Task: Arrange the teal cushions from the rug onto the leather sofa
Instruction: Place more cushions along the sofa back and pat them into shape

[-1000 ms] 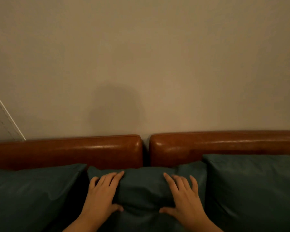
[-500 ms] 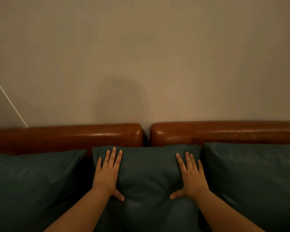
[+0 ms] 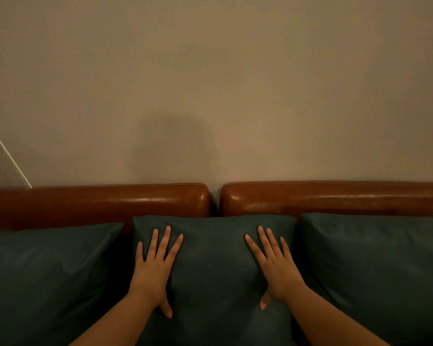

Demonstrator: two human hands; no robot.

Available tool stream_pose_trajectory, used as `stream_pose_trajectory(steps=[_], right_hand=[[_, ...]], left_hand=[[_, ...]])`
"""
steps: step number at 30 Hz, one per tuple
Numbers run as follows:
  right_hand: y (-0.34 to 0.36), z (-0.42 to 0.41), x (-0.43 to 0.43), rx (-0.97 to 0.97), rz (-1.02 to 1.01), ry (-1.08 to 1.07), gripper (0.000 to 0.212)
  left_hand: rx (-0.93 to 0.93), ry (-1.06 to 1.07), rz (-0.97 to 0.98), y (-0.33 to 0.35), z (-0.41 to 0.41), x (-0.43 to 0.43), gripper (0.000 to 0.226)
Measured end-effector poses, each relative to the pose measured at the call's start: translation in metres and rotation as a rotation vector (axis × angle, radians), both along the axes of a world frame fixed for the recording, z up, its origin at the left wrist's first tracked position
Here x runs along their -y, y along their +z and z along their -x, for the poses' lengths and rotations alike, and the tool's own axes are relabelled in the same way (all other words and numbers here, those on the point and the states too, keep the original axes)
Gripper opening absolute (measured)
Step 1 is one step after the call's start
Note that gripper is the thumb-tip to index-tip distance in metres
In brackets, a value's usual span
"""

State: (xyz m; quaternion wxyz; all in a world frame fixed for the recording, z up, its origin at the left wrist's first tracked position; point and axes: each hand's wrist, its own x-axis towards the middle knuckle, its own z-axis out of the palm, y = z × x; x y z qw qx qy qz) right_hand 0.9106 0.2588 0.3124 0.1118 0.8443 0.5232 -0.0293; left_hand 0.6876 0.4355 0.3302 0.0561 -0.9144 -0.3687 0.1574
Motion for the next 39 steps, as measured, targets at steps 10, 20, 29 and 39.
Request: stream_pose_trajectory(steps=[10, 20, 29, 39], right_hand=[[0.002, 0.023, 0.01, 0.056, -0.017, -0.09, 0.154], [0.034, 0.058, 0.045, -0.192, -0.127, -0.046, 0.096], [0.123, 0.094, 0.092, -0.255, -0.227, 0.055, 0.056], [0.186, 0.182, 0.083, -0.315, -0.291, 0.152, 0.04]], left_hand=[[0.005, -0.074, -0.017, 0.013, 0.012, 0.003, 0.156], [0.348, -0.041, -0.049, 0.04, 0.045, 0.045, 0.088], [0.501, -0.012, -0.148, 0.123, 0.086, 0.1, 0.044], [0.452, 0.055, -0.109, 0.193, 0.195, 0.106, 0.049]])
